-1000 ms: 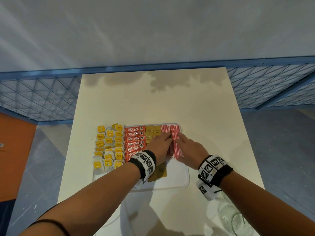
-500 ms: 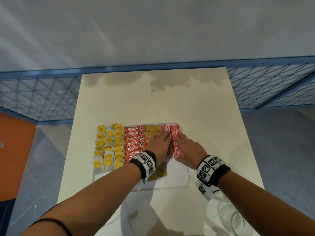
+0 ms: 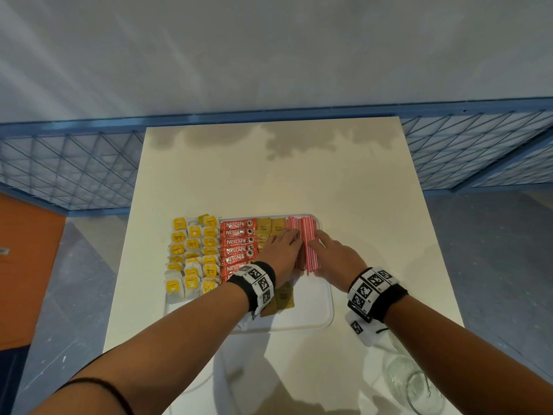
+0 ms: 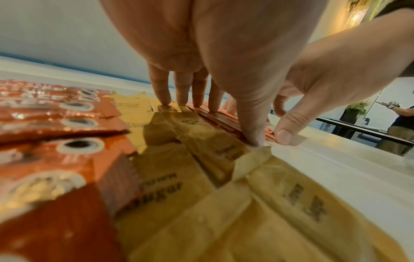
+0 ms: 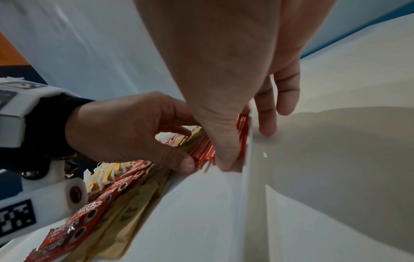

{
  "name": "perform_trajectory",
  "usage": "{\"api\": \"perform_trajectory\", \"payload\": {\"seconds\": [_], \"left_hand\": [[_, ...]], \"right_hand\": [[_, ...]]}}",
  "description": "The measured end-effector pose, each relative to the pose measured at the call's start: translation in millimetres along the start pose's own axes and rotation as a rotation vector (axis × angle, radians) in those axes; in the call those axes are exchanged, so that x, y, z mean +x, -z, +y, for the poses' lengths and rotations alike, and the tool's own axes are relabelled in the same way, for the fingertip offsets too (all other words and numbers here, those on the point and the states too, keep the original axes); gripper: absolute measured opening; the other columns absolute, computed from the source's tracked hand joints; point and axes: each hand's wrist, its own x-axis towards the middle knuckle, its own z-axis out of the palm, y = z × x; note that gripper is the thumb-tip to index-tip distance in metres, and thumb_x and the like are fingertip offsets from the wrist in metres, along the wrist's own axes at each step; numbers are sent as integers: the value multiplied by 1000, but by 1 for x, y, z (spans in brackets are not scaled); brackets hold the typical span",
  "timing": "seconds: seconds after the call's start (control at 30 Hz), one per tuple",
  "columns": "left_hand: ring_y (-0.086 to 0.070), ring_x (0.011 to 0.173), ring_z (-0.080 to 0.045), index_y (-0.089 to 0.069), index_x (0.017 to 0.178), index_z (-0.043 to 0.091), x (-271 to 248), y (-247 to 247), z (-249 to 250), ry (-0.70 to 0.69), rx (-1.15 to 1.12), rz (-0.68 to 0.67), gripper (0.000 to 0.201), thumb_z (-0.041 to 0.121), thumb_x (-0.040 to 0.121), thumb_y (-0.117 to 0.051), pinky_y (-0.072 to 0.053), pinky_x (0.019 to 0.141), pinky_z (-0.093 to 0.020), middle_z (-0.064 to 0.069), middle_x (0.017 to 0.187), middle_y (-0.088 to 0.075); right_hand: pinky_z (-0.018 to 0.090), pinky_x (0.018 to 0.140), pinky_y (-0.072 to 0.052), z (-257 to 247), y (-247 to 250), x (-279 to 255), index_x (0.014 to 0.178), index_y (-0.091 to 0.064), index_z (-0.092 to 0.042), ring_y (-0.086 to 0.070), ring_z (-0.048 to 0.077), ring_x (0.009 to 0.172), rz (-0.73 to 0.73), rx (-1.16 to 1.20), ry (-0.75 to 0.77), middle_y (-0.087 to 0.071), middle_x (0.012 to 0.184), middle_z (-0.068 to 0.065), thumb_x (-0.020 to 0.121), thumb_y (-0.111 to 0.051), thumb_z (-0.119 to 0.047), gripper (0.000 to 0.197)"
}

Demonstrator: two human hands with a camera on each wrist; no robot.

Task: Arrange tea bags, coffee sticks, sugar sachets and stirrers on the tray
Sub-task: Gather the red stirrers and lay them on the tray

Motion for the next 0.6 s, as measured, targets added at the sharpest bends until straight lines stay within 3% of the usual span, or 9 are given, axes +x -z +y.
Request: {"api": "perform_trajectory", "payload": {"seconds": [0.17, 0.33, 0.6], "left_hand": [[-14, 153, -30, -34, 153, 13, 1, 0, -2, 3, -14, -4, 79, 39, 88, -71, -16, 123, -48, -11, 165, -21], [-14, 153, -31, -35, 152, 14, 2, 0, -2, 11, -25, -26, 80, 41, 86, -72, -17, 124, -49, -11, 164, -21], [-17, 152, -30, -37, 151, 15, 0, -1, -2, -11, -28, 15, 77, 39, 87, -71, -19, 123, -48, -9, 163, -26]], "right_hand": [[39, 83, -54, 0, -2, -1, 146, -41, -15, -60, 32, 116, 18, 35, -1, -27, 163, 10, 89, -73, -31, 68], [41, 96, -51, -4, -4, -5, 153, -33, -16, -55, 31, 128, 11, 55, -10, -21, 166, 8, 88, -70, -51, 82], [40, 95, -52, -8, -4, -3, 151, -37, -16, -58, 31, 122, 58, 86, -40, -29, 162, 8, 90, -68, -46, 74]]}}
